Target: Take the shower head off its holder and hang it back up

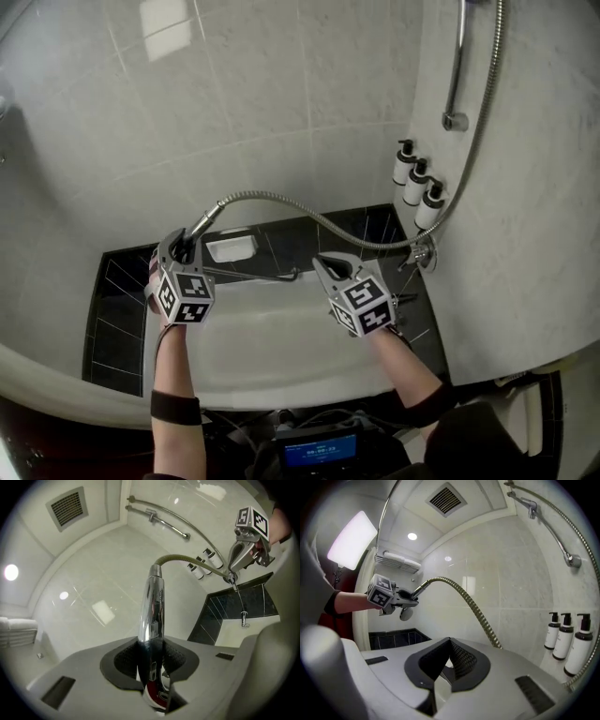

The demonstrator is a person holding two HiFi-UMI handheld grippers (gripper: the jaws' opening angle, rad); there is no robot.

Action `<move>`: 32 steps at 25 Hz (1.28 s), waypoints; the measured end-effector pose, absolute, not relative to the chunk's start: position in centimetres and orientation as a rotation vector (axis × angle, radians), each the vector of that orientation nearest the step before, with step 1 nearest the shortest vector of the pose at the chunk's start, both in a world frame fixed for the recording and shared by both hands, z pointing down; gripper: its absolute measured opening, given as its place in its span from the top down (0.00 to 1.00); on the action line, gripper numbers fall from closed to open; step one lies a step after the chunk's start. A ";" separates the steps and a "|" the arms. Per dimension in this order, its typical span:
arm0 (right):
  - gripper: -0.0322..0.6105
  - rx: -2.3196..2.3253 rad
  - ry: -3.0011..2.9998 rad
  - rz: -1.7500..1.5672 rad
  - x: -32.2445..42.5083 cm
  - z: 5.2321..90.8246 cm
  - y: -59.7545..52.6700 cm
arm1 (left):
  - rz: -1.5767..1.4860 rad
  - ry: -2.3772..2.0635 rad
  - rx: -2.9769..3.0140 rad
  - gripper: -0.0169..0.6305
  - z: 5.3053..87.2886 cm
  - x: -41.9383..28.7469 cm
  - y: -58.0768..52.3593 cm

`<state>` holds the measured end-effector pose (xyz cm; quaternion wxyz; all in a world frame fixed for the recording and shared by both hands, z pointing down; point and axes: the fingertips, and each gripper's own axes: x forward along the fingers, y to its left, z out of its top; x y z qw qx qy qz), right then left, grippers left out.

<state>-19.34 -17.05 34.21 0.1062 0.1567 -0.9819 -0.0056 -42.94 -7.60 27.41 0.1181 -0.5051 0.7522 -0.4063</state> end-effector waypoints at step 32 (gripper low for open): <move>0.91 1.002 -2.902 -0.399 -7.1 8.1 -32.0 | -1.234 1.585 -1.198 0.83 -12.0 -29.9 -27.7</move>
